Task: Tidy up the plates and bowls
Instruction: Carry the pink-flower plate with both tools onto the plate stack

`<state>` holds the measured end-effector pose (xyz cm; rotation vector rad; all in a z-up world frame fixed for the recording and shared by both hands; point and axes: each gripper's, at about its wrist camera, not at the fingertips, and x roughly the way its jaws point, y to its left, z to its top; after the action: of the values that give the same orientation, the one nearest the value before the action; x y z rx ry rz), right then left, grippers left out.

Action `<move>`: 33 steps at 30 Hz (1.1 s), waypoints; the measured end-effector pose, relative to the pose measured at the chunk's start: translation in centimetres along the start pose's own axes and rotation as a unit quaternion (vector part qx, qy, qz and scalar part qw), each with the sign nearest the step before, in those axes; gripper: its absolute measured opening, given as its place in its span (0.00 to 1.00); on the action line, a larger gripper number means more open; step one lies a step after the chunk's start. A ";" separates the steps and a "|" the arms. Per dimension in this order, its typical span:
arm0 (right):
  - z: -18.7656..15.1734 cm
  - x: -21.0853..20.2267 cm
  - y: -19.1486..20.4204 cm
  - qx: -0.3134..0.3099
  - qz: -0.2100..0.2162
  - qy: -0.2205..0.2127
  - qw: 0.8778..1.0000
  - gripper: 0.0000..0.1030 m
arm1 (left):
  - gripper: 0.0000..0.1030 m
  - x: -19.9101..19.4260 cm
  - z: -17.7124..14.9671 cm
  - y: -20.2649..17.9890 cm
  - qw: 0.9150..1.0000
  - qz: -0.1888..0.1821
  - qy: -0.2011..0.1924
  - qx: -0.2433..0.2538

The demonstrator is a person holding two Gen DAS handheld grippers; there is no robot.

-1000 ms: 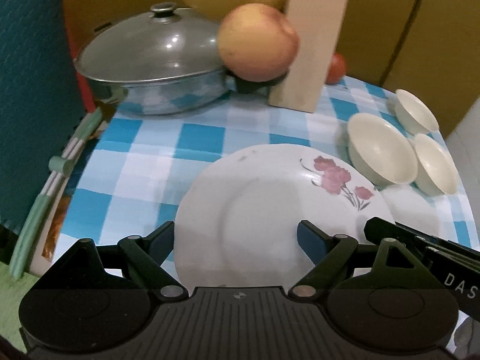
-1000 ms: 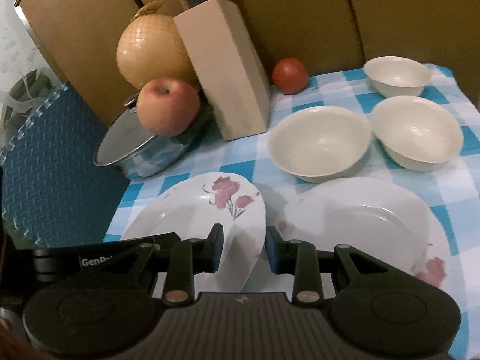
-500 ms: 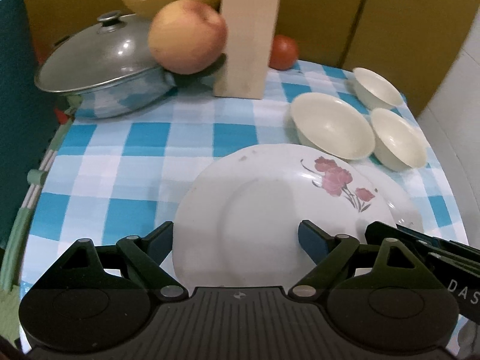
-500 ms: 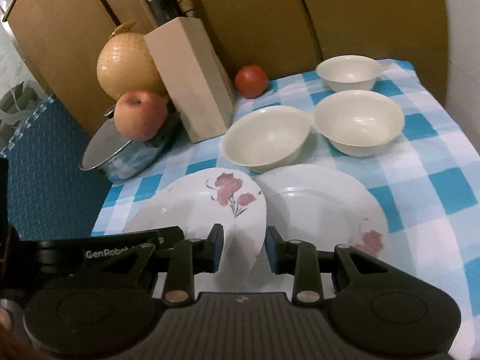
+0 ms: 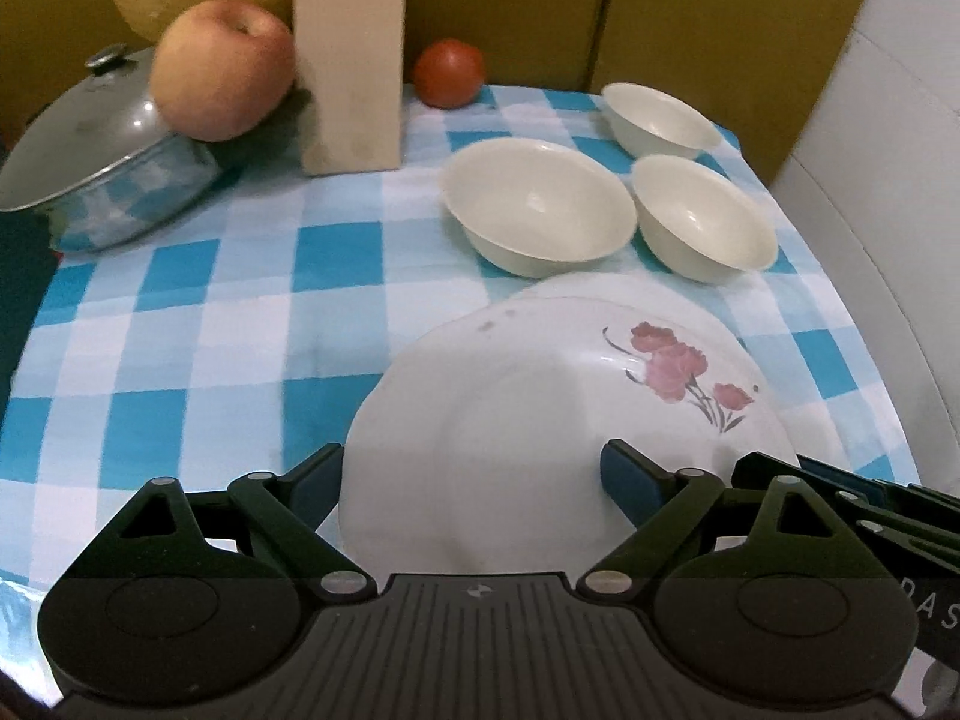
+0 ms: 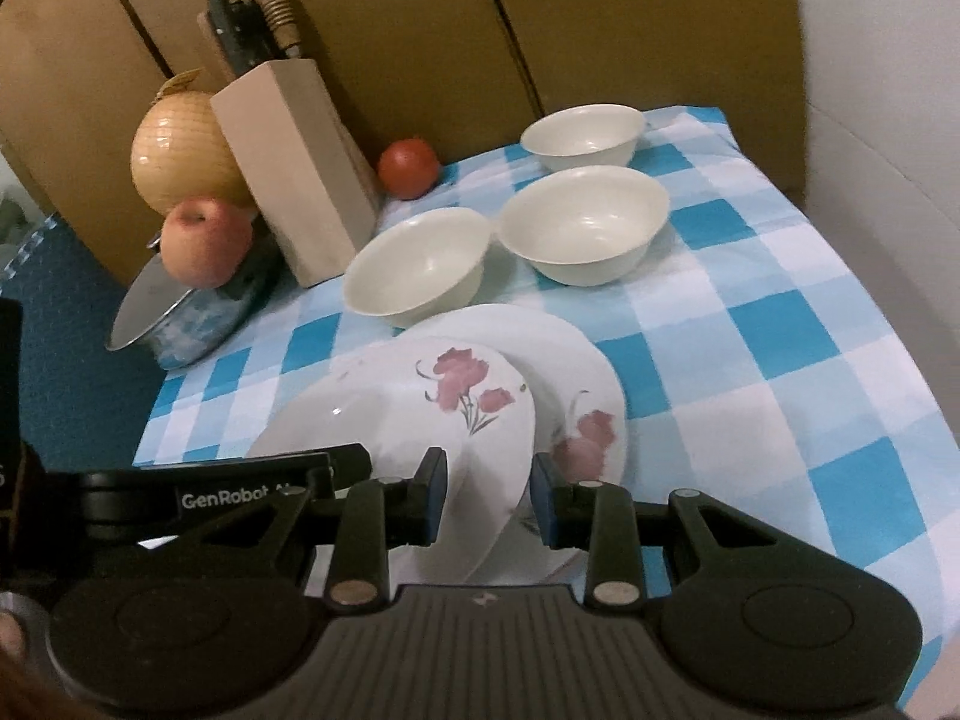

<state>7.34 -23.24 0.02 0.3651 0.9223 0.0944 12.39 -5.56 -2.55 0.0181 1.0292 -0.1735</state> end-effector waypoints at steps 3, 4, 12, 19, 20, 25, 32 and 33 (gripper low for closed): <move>0.0 0.1 -0.5 0.003 -0.007 0.001 1.000 0.29 | 0.91 0.4 -0.1 -0.5 1.000 -0.001 0.003 0.003; -0.1 0.1 -0.6 0.003 -0.009 0.002 1.000 0.29 | 0.91 0.5 -0.1 -0.7 1.000 -0.001 0.004 0.002; -0.1 0.3 -1.5 0.013 -0.018 0.003 1.000 0.29 | 0.91 1.0 -0.1 -1.7 1.000 0.004 0.004 0.012; 0.0 0.9 -2.2 0.016 -0.036 0.000 0.999 0.29 | 0.91 1.6 -0.2 -2.9 1.000 0.002 0.008 0.028; 0.0 0.9 -2.2 0.016 -0.037 0.000 0.999 0.29 | 0.92 1.7 -0.2 -3.0 1.000 0.003 0.008 0.028; 0.2 0.9 -2.6 0.024 -0.041 -0.005 0.999 0.29 | 0.92 2.0 0.1 -3.2 1.000 -0.001 0.012 0.026; 0.6 1.1 -3.0 0.021 -0.050 -0.015 0.998 0.29 | 0.92 2.1 0.3 -4.1 0.999 0.007 0.005 0.046; 0.7 1.2 -3.0 0.021 -0.052 -0.016 0.998 0.29 | 0.92 2.1 0.3 -4.1 0.999 0.006 0.006 0.047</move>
<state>8.35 -25.96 -1.57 0.3563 0.9108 -0.0258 13.08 -9.95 -3.95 0.1098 1.0312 -0.2108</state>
